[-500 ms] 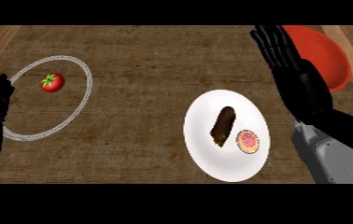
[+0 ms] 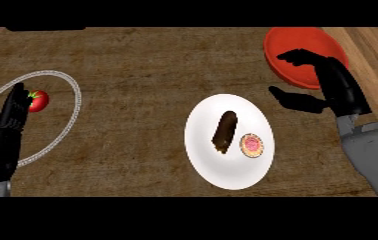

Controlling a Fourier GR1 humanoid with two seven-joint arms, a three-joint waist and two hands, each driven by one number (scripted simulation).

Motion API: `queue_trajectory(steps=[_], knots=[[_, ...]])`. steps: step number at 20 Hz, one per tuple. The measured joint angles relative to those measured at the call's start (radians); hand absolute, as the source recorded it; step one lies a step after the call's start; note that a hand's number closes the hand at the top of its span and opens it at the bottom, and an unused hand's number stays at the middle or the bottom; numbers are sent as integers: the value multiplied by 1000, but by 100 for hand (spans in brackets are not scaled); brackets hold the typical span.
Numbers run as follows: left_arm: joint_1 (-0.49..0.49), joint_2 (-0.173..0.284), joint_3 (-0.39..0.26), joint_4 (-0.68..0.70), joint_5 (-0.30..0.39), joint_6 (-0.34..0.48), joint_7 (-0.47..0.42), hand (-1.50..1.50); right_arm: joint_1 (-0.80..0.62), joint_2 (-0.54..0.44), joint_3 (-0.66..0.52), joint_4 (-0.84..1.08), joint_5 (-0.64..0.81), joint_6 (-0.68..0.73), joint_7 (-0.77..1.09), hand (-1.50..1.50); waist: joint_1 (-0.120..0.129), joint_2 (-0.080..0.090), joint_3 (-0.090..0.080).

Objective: Pick the sweet potato from the plate and place it in the bowl

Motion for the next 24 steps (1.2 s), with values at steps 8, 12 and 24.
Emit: queue_trajectory(steps=[8, 12, 24], knots=[[-17, -36, -7, 16, 43, 0, 70, 0, 45, -37, 145, -26, 381, -66, 419, -150, -27, -24, 15], [-36, -45, -17, 21, 51, -5, 95, 0, 22, 23, 232, -87, 548, -14, 669, -150, -11, -25, 20], [-130, -60, -49, 40, 46, -24, 143, 0, -184, 340, 283, -39, 762, 293, 943, -150, 59, -2, 29]])
